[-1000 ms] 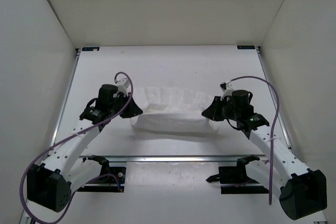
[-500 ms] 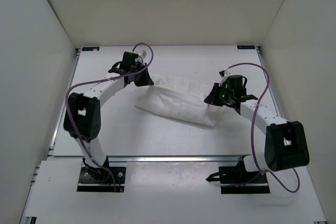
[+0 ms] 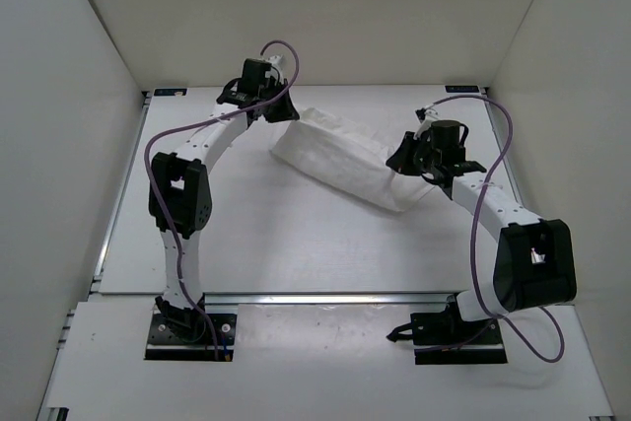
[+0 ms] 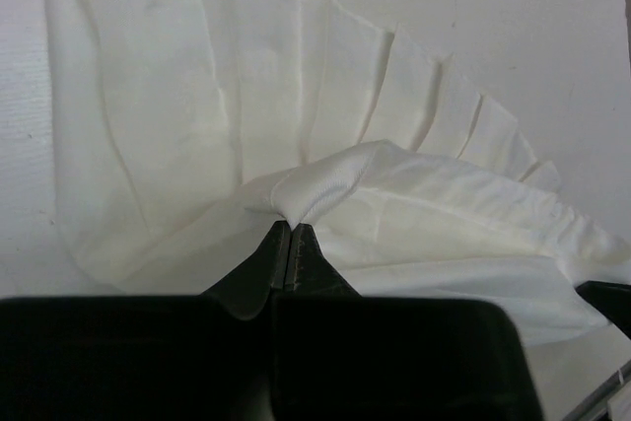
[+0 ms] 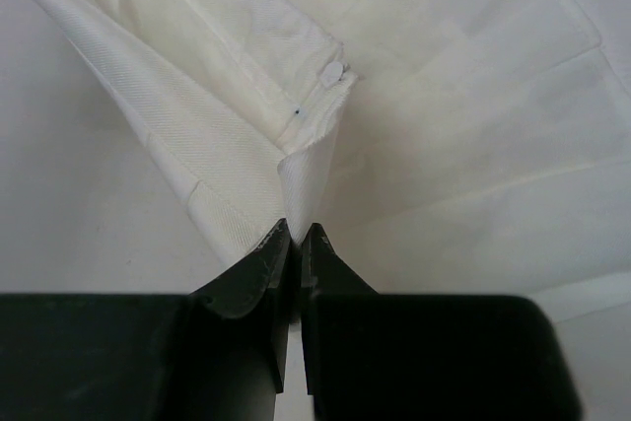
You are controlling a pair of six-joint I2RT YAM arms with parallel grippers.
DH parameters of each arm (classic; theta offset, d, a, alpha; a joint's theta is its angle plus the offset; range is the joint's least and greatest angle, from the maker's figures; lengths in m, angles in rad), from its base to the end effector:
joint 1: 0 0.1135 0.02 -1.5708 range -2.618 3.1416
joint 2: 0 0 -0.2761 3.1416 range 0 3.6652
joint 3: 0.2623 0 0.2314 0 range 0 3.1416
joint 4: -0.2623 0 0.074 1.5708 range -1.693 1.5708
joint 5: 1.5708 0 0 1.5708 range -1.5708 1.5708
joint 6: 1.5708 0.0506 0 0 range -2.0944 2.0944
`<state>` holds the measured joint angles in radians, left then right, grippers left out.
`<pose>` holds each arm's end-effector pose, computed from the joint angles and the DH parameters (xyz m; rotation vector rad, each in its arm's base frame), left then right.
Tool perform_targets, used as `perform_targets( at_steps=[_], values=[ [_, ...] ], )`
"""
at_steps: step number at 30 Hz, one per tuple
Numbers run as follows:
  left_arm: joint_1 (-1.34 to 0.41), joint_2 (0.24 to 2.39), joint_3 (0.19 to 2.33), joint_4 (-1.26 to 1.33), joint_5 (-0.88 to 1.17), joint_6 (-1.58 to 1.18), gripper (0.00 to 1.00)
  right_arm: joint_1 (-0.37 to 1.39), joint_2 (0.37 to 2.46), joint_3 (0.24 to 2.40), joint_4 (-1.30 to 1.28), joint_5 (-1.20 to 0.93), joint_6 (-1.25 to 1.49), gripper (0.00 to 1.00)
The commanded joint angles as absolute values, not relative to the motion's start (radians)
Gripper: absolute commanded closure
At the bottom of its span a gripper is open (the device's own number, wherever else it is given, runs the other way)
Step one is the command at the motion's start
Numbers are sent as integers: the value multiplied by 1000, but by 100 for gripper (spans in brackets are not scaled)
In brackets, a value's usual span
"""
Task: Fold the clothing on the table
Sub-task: Fold the skirt
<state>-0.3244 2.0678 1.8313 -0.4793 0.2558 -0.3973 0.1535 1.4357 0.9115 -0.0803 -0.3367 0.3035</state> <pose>0.4468 -0.1638 0.2815 0.0519 2.3484 -0.6594 0.3003 0.0634 0.2580 -0.0307 2.2043 0.6244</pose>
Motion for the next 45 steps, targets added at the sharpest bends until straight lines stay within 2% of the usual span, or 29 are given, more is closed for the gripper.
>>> perform_targets(
  at_steps=[1,5,10,13,17,20,23,26,32,36,41,45],
  values=[
    [-325,2043,1887,-479,149,-325,100,135,1430,959,-69,-310,239,100],
    [-333,1973,1844,-459,162,-311,100,152,1443,986,-95,-308,259,100],
    [-287,1777,1565,-427,225,-281,100,169,1430,999,-117,-278,273,100],
    [-258,1686,1502,-407,248,-259,100,149,1413,1044,-156,-264,272,100],
    [-224,1692,1691,-414,279,-282,100,117,1457,1294,-279,-224,194,100],
    [-262,1735,1986,-445,262,-261,100,138,1456,1467,-287,-135,131,100],
    [-294,1744,2037,-443,247,-239,100,132,1448,1551,-256,-135,127,100],
    [-293,1686,1877,-405,282,-256,100,144,1428,1479,-262,-155,124,100],
    [-328,1449,1365,-436,244,-187,100,236,1258,981,-204,-182,187,99],
    [-353,1269,1079,-488,238,-236,100,270,1155,804,-238,-244,265,100],
    [-362,1054,940,-486,238,-343,100,249,1072,736,-279,-279,322,100],
    [-331,1123,1011,-407,242,-377,100,161,1136,814,-268,-328,298,100]
  ],
)
